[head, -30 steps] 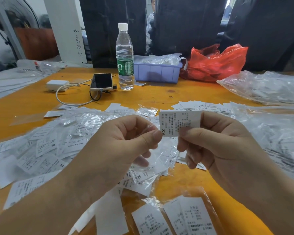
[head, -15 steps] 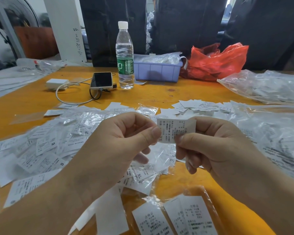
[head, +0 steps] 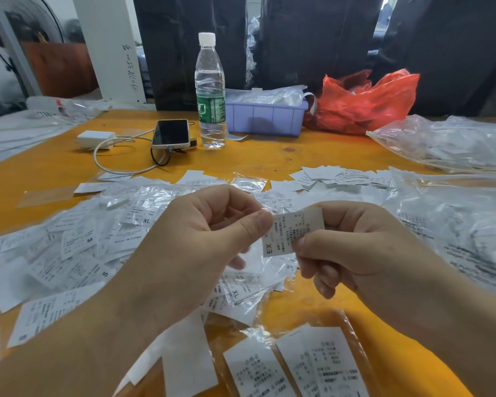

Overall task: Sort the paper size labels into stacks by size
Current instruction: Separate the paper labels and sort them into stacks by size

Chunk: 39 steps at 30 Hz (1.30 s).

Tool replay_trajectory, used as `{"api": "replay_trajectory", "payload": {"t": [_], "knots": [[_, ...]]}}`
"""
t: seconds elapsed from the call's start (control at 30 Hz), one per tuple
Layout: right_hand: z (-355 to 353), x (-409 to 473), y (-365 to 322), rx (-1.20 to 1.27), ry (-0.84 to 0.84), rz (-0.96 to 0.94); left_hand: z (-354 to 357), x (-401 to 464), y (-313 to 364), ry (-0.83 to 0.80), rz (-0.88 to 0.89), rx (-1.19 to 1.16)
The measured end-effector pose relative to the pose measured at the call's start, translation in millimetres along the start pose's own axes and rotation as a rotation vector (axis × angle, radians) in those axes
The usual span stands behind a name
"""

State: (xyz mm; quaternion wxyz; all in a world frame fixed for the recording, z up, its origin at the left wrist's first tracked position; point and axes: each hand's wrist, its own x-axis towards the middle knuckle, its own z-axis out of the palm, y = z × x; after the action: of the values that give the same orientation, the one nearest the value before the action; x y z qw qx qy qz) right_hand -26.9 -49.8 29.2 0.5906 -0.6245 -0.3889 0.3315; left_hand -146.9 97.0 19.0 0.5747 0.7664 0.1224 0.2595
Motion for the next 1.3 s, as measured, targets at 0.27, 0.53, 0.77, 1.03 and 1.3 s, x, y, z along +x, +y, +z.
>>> {"api": "replay_trajectory", "payload": {"t": [0.27, 0.53, 0.77, 1.03, 1.3], "knots": [[-2.5, 0.0, 3.0, -0.049, -0.030, 0.004, -0.3, -1.1, -2.1, -0.097, 0.005, 0.019], [-1.4, -0.1, 0.4, -0.004, -0.005, -0.107, -1.5, -0.3, -4.3, -0.208, -0.020, -0.020], [0.0, -0.8, -0.8, -0.002, -0.004, -0.180, -1.8, -1.5, 0.1, -0.255, -0.059, -0.054], [-3.7, -0.1, 1.9, 0.036, 0.030, -0.167, 0.1, -3.4, 3.7, -0.289, -0.086, -0.052], [-2.1, 0.0, 2.3, 0.112, 0.009, -0.145, -0.5, -2.9, 3.4, -0.260, -0.071, -0.097]]}}
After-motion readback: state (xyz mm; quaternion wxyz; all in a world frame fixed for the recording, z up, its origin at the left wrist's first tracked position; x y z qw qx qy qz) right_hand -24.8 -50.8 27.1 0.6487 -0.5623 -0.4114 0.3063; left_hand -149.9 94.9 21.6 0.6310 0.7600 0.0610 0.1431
